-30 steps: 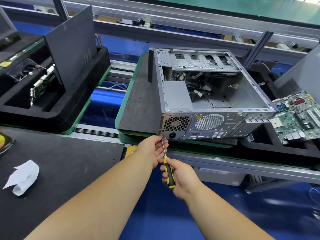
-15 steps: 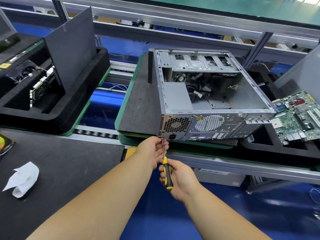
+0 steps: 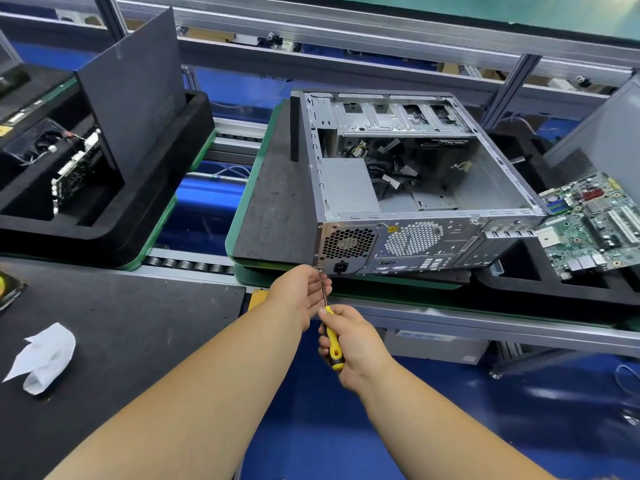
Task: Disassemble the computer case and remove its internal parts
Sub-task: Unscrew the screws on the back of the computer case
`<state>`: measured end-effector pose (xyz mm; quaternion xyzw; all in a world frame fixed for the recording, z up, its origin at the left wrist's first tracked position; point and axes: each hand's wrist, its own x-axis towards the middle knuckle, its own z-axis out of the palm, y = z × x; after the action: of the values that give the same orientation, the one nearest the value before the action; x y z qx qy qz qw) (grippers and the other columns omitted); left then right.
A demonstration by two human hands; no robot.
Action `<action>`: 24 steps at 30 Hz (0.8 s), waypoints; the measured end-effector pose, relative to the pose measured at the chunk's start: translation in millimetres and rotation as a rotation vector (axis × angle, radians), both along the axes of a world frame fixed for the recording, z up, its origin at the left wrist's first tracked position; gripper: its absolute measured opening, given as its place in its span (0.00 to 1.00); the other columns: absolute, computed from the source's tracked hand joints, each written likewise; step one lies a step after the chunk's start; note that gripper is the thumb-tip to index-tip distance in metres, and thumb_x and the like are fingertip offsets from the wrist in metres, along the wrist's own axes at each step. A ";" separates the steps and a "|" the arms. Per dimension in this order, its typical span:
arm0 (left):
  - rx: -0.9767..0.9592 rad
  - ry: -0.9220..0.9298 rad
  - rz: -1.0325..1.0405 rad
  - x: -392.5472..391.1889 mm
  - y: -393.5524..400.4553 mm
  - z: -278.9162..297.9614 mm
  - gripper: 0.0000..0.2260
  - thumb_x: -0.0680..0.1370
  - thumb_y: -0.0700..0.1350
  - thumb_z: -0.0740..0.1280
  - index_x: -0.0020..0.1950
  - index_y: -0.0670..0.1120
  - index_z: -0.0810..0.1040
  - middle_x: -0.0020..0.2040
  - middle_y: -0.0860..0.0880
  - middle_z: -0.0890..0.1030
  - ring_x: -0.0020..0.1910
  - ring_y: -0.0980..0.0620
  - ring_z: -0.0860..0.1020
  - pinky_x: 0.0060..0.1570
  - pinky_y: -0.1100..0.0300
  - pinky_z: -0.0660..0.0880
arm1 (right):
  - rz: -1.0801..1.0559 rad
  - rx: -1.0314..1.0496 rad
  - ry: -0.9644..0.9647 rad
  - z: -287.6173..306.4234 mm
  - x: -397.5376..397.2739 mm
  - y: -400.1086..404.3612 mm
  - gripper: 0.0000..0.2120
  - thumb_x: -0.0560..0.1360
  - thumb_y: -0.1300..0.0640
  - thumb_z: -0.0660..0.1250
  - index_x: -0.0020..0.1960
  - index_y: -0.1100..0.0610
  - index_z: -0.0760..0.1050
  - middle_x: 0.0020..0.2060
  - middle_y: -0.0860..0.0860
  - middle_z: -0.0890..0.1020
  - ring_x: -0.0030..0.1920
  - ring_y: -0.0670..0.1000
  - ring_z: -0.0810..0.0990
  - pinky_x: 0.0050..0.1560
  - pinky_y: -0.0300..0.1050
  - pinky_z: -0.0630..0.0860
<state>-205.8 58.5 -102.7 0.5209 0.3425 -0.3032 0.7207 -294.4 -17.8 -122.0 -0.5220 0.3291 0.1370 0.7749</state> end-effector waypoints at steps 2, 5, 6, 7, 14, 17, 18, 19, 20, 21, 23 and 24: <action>-0.023 0.010 0.016 0.2 0.1 -1.5 0.08 0.80 0.42 0.63 0.45 0.41 0.79 0.44 0.46 0.83 0.44 0.51 0.81 0.50 0.56 0.77 | 0.000 -0.028 -0.009 -0.8 -0.1 -0.2 0.09 0.78 0.57 0.68 0.56 0.60 0.77 0.31 0.52 0.77 0.26 0.46 0.73 0.27 0.39 0.72; -0.049 -0.003 0.031 -1.9 -0.8 -4.8 0.06 0.79 0.43 0.66 0.49 0.42 0.80 0.46 0.47 0.83 0.45 0.53 0.81 0.43 0.59 0.76 | -0.047 0.041 0.035 -2.0 0.6 -0.6 0.09 0.79 0.57 0.65 0.54 0.62 0.78 0.29 0.52 0.78 0.26 0.48 0.74 0.27 0.40 0.71; -0.053 -0.010 0.032 -2.5 -1.1 -5.7 0.06 0.79 0.43 0.67 0.50 0.41 0.79 0.46 0.47 0.83 0.45 0.53 0.81 0.42 0.60 0.75 | -0.062 0.071 0.055 -2.3 0.8 -0.7 0.10 0.78 0.58 0.65 0.54 0.63 0.79 0.29 0.52 0.78 0.27 0.48 0.74 0.28 0.41 0.72; -0.052 -0.012 0.031 -2.7 -1.3 -6.3 0.05 0.79 0.43 0.67 0.50 0.41 0.79 0.45 0.47 0.83 0.45 0.53 0.81 0.42 0.60 0.76 | -0.067 0.089 0.066 -2.7 0.8 -0.9 0.10 0.78 0.58 0.64 0.54 0.63 0.80 0.29 0.52 0.79 0.27 0.49 0.75 0.30 0.41 0.72; -0.006 -0.014 0.001 -0.1 -2.3 -6.7 0.06 0.80 0.40 0.65 0.45 0.41 0.79 0.43 0.47 0.83 0.43 0.53 0.80 0.56 0.56 0.76 | 0.015 -0.011 0.026 -6.6 -3.2 -3.1 0.07 0.80 0.57 0.66 0.55 0.58 0.79 0.39 0.52 0.81 0.36 0.49 0.79 0.35 0.41 0.75; 0.005 -0.011 -0.013 -0.3 -2.5 -3.7 0.08 0.80 0.40 0.63 0.44 0.41 0.79 0.43 0.47 0.83 0.44 0.53 0.80 0.58 0.55 0.75 | 0.024 -0.037 0.023 -7.3 -5.5 -5.4 0.05 0.79 0.58 0.68 0.52 0.58 0.78 0.40 0.52 0.81 0.38 0.48 0.79 0.36 0.41 0.75; -0.001 -0.006 -0.007 -0.1 -2.2 -3.3 0.08 0.81 0.40 0.62 0.45 0.41 0.79 0.43 0.47 0.83 0.45 0.53 0.80 0.56 0.56 0.76 | 0.023 -0.040 0.031 -7.1 -5.6 -5.9 0.04 0.78 0.58 0.68 0.52 0.57 0.78 0.40 0.52 0.82 0.38 0.49 0.79 0.35 0.40 0.74; -0.014 -0.001 0.005 -0.3 -1.6 -3.2 0.09 0.81 0.40 0.61 0.46 0.41 0.80 0.44 0.47 0.83 0.45 0.52 0.80 0.54 0.56 0.76 | 0.021 -0.040 0.040 -7.3 -5.6 -6.4 0.04 0.78 0.58 0.69 0.52 0.57 0.78 0.39 0.52 0.82 0.38 0.49 0.80 0.35 0.40 0.75; -0.033 0.006 0.022 -0.6 -0.8 -3.4 0.10 0.81 0.40 0.60 0.46 0.41 0.80 0.44 0.47 0.83 0.45 0.52 0.81 0.51 0.57 0.76 | 0.020 -0.039 0.045 -7.5 -5.2 -6.7 0.04 0.78 0.58 0.69 0.52 0.58 0.78 0.39 0.52 0.82 0.38 0.49 0.80 0.35 0.40 0.75; -0.055 0.015 0.042 -1.0 -0.1 -3.8 0.11 0.81 0.40 0.59 0.46 0.41 0.80 0.43 0.46 0.84 0.44 0.51 0.81 0.48 0.57 0.76 | 0.020 -0.039 0.047 -8.0 -5.1 -7.0 0.04 0.77 0.58 0.69 0.51 0.58 0.78 0.38 0.52 0.82 0.38 0.49 0.79 0.35 0.39 0.76; -0.094 0.032 0.080 -1.5 0.2 -5.1 0.12 0.81 0.40 0.59 0.45 0.40 0.81 0.42 0.46 0.84 0.43 0.51 0.81 0.43 0.58 0.76 | 0.020 -0.038 0.048 -9.2 -4.5 -7.8 0.04 0.77 0.58 0.70 0.51 0.58 0.79 0.36 0.51 0.82 0.37 0.48 0.79 0.35 0.38 0.76; -0.105 0.035 0.092 -1.9 -0.6 -6.2 0.12 0.81 0.41 0.59 0.45 0.40 0.81 0.41 0.46 0.84 0.43 0.51 0.81 0.41 0.58 0.75 | 0.019 -0.036 0.051 -9.7 -4.3 -8.2 0.05 0.77 0.58 0.70 0.51 0.58 0.79 0.35 0.51 0.82 0.37 0.48 0.79 0.34 0.38 0.76</action>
<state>-207.7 57.9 -108.8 0.4603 0.3625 -0.2964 0.7542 -298.7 -26.0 -131.7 -0.5352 0.3462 0.1517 0.7555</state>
